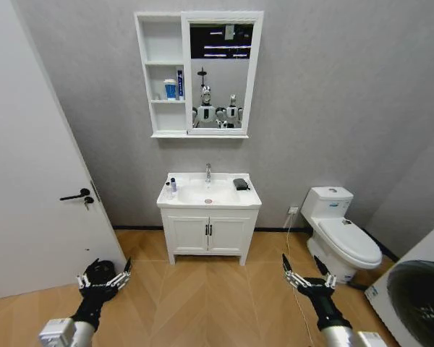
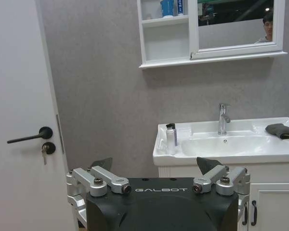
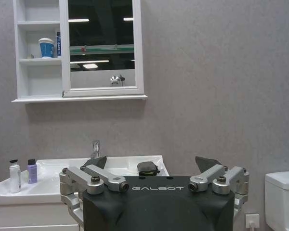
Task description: Move facial cleanser and shampoo from washbasin to cabinet, then wipe washbasin with towel.
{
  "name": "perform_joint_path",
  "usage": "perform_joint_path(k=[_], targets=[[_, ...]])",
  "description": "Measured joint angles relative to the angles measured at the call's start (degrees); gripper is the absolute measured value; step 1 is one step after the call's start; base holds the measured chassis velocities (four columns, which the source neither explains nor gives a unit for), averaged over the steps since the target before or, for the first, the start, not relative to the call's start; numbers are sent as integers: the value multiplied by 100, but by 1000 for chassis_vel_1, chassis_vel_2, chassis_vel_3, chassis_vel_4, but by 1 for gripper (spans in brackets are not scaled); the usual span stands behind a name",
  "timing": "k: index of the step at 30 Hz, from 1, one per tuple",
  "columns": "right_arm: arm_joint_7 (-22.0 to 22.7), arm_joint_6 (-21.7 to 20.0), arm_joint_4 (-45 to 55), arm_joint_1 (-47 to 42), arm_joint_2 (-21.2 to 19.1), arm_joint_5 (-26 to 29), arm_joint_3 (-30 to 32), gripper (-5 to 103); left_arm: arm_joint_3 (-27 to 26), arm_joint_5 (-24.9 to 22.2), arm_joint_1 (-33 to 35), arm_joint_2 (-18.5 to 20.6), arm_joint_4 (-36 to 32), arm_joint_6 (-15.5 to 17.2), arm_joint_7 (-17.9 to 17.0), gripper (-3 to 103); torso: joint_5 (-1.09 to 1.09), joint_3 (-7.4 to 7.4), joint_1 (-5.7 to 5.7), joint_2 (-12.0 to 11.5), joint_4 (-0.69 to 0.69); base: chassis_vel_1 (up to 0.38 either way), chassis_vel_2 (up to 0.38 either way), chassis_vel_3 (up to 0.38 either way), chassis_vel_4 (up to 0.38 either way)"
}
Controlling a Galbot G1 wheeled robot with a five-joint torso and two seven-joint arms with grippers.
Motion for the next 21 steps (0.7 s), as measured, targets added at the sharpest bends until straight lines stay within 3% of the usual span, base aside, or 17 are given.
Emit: perform_joint_path(k=[21], targets=[[-11,31,-59,-3,-23,14,0,100,63,65,-4,0,92,-30,30,99,0,0,-1,0,0,-255,260,256,-262]])
